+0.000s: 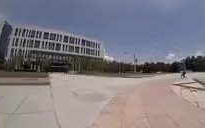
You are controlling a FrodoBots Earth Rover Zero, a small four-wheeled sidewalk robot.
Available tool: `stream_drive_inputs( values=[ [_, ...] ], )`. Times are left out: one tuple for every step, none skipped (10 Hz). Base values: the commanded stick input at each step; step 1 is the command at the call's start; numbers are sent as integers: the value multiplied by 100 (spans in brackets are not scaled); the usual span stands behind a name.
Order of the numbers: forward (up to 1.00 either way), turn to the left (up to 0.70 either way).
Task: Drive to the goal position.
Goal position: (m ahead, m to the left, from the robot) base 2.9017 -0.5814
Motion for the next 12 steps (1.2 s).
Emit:
stream_drive_inputs(
  values=[
    [50, 1],
    [50, 1],
    [50, 1],
    [50, 1],
    [50, 1],
    [50, 1],
    [50, 4],
    [50, 11],
    [50, 49],
    [50, 51],
    [50, 51],
    [50, 51]
  ],
)
